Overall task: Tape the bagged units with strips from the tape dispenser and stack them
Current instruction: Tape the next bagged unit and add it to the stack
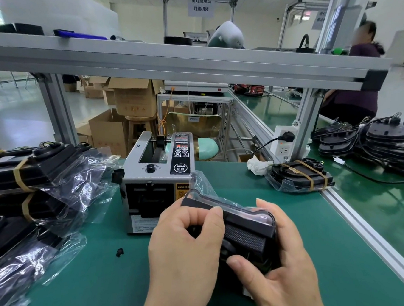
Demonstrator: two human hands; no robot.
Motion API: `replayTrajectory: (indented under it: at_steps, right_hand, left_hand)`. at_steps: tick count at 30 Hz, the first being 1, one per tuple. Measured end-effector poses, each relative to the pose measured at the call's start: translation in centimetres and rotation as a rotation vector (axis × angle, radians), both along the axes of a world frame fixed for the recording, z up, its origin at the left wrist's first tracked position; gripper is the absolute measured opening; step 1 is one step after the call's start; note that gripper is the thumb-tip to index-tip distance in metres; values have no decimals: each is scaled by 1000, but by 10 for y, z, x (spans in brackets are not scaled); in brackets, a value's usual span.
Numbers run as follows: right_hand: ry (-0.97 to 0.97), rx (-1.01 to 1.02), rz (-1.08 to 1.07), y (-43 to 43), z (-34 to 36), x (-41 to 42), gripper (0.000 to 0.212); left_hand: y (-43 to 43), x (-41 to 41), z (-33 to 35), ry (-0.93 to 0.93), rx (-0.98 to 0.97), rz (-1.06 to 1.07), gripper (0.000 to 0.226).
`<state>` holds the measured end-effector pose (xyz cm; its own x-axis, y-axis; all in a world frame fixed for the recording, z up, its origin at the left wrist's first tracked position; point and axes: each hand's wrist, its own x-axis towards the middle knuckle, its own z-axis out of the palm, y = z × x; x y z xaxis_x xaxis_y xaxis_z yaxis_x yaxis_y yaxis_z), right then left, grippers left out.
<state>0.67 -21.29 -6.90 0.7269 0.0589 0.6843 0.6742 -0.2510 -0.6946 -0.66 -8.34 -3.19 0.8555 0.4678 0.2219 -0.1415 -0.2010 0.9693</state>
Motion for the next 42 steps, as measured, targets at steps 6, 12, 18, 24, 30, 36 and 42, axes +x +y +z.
replayTrajectory:
  at_steps: [6,12,18,24,30,36,42]
  right_hand:
    - [16,14,5,0,-1,0,76]
    - [55,49,26,0,-3,1,78]
    - [45,88,50,-1,-7,4,76]
    - [59,82,47,0,-5,2,72]
    - [43,68,39,-3,-7,5,73]
    - [60,68,107,-5,-6,6,77]
    - [79,-421,-30,-35,2,23,109]
  left_hand:
    - [0,0,0,1,-36,-15,14]
    - [6,4,6,-7,-158,-99,19]
    - [18,12,3,-64,-362,-72,29]
    - [9,14,3,43,-245,-218,65]
    - [17,20,5,37,-412,-393,16]
    - [14,20,3,38,-359,-378,44]
    - [34,24,-12,263,-621,-438,52]
